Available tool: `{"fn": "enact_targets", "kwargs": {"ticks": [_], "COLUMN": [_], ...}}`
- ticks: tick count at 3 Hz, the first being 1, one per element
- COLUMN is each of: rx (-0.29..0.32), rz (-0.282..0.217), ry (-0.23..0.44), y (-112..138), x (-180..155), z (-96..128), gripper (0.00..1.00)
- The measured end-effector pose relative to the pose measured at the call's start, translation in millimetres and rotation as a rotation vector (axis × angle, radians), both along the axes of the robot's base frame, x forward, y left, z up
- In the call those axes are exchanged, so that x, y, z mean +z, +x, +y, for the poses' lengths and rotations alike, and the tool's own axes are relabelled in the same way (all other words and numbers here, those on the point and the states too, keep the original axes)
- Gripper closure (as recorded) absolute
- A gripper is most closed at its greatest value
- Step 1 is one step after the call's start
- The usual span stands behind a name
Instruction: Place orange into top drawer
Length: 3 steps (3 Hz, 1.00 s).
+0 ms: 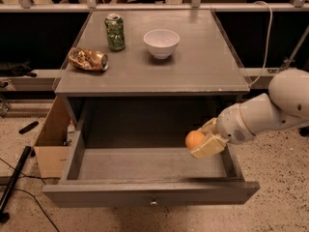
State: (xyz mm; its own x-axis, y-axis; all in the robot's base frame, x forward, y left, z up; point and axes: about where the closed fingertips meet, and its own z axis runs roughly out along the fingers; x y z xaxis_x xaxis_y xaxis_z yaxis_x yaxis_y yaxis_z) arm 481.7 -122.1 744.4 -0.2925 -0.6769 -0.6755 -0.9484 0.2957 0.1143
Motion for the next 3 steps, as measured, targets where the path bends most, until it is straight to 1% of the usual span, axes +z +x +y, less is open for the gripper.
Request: {"fn": "enact_targets", "kwargs": {"ticks": [1,2,3], "rx": [-0.086,-0.125,-0.125], "rz": [0.024,0.026,0.018], "ry": [0.078,0.138,0.161], "y": [-3.7,9.9,29.8], "x": [-33.8,-57.8,-69.8], "z": [2.4,14.0,33.5], "gripper": [1.00,1.00,1.00]}}
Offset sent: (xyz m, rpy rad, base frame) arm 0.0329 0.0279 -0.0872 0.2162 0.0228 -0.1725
